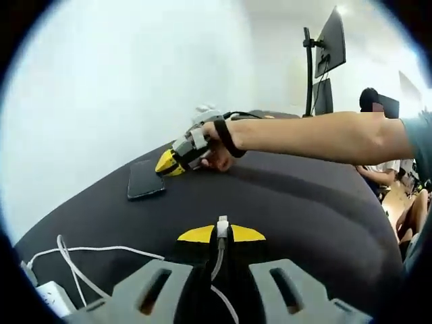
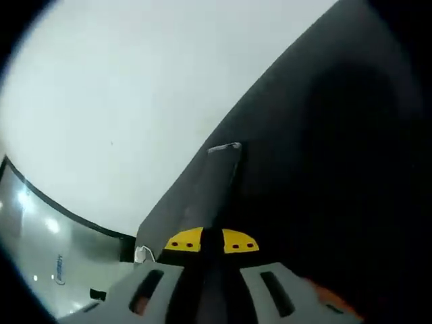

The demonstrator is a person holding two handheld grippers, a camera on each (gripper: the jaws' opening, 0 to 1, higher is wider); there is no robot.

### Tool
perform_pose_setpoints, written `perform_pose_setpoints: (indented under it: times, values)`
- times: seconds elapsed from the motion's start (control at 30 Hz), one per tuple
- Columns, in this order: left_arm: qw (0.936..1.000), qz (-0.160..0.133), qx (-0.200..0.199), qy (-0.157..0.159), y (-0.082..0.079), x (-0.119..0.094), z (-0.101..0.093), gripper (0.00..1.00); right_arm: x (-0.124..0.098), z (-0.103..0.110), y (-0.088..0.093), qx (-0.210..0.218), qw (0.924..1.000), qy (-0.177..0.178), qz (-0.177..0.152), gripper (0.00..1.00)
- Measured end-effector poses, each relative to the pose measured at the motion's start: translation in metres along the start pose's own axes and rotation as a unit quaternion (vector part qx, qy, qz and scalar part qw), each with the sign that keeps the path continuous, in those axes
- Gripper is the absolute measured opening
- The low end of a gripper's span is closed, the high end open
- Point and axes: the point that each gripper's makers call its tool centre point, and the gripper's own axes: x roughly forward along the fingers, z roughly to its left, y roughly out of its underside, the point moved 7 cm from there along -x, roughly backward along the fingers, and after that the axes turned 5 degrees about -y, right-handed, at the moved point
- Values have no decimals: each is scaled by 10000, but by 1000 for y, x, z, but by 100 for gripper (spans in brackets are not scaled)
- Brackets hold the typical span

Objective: Connect the charging cable to the phone, plug the charger into the socket, and turn on the power strip switch to charge the phone.

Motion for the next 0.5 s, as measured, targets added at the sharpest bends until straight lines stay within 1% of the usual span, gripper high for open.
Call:
perform_pose_setpoints:
  times: [0.03, 0.17, 0.2, 0.23, 0.27, 0.3, 0.37, 0.4, 0.43, 0.47, 0.5]
  values:
    - [10000, -24, -8, 5, 0, 0, -1, 5, 0, 1, 0, 51, 10000, -26, -10, 3]
    - [10000, -51, 13, 17, -2, 0, -1, 5, -2, 2, 2, 16, 10000, -27, -89, 0]
    - [10000, -55, 11, 27, -2, 0, 0, 5, -3, 4, -4, 144, 9993, -152, -321, 0]
    - [10000, -54, 8, 35, -2, 0, -1, 5, -7, 8, -5, 286, 9984, -394, -281, 0]
    - [10000, -48, 9, 40, -2, 0, -2, 5, -6, 8, -5, 190, 9992, -341, -127, 0]
    - [10000, -38, 13, 40, -2, 0, -2, 5, -9, 5, -5, -22, 9998, -129, -127, 0]
    - [10000, -35, -1, 46, -1, 1, -1, 5, -13, 9, -13, -368, 9988, 83, -328, 0]
    - [10000, -34, -8, 42, -1, 1, -1, 5, -14, 17, -20, -883, 9948, 20, -515, 0]
    - [10000, -37, -6, 35, -1, 0, -1, 5, -13, 24, -24, -1240, 9905, -80, -588, 0]
    - [10000, -36, -4, 28, -1, 0, 0, 5, -14, 32, -29, -1350, 9888, -69, -638, 1]
    - [10000, -45, -8, 25, -1, 0, 1, 5, -12, 37, -36, -1440, 9868, -43, -735, 9]
